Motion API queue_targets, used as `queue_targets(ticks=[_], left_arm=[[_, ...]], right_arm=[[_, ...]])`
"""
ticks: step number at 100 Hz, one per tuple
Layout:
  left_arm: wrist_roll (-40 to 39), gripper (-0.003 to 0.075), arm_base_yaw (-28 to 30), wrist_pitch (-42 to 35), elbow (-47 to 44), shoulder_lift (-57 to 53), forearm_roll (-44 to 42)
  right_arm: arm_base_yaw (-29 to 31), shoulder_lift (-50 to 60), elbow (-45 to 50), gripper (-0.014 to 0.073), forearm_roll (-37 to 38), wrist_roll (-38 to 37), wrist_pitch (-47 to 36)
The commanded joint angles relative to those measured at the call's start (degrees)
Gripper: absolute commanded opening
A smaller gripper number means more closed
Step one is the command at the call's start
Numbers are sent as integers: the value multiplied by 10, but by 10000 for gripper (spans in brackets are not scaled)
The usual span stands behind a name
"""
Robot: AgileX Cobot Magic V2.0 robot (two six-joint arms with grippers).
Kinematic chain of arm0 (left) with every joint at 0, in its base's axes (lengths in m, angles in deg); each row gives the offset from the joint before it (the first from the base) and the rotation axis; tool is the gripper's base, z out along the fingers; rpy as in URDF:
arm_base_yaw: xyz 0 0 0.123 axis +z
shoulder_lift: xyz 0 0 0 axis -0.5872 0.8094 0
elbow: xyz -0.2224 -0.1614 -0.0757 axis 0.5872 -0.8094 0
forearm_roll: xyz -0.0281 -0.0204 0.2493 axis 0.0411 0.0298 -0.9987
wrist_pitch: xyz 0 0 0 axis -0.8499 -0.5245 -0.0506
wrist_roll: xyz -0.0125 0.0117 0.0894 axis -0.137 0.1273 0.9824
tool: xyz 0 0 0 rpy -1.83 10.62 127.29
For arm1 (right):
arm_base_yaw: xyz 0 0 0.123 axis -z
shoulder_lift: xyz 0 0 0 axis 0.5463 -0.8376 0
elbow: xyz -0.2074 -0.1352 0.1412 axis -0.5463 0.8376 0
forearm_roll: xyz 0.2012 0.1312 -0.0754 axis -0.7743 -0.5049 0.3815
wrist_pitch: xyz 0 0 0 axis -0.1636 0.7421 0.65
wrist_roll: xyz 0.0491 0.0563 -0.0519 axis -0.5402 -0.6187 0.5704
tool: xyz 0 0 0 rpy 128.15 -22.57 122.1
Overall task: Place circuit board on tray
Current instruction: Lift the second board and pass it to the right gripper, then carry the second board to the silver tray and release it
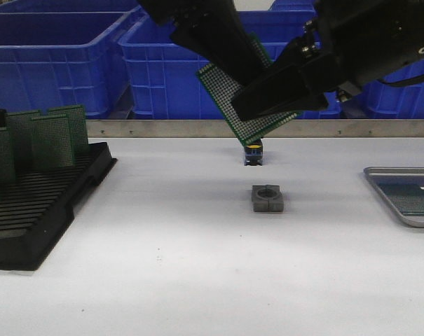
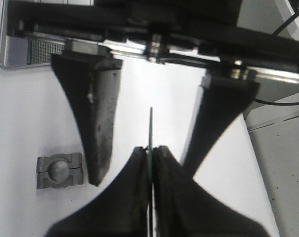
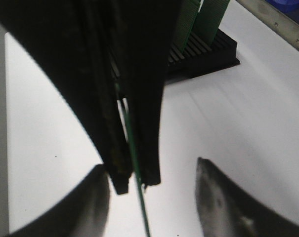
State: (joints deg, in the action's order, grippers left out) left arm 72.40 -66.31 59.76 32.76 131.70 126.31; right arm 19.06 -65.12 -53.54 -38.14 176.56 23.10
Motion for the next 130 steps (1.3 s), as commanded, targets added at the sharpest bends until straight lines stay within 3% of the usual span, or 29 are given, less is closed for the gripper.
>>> queue_targets(ticks=[1, 15, 37, 46, 59, 66, 94, 130], left_arm=[[1, -20, -4, 29, 16, -32, 36], [1, -19, -4, 29, 16, -32, 36], [1, 4, -4, 29, 16, -32, 36], [1, 127, -4, 29, 16, -32, 36], [1, 386, -4, 29, 16, -32, 36], [1, 452, -4, 27, 16, -32, 30], [1, 460, 40, 2, 17, -36, 25], [1, 459, 63, 3, 17, -36, 25]], right_arm=[[0, 18, -16, 147, -31, 7, 15], [0, 18, -16, -76, -31, 7, 15], [0, 18, -16, -69, -31, 7, 15], [0, 18, -16, -69, -31, 6, 15], [0, 18, -16, -69, -31, 3, 15], [0, 18, -15, -69, -31, -10, 12], [34, 18, -6, -69, -30, -148, -90], [169, 17, 30, -69, -33, -247, -204]])
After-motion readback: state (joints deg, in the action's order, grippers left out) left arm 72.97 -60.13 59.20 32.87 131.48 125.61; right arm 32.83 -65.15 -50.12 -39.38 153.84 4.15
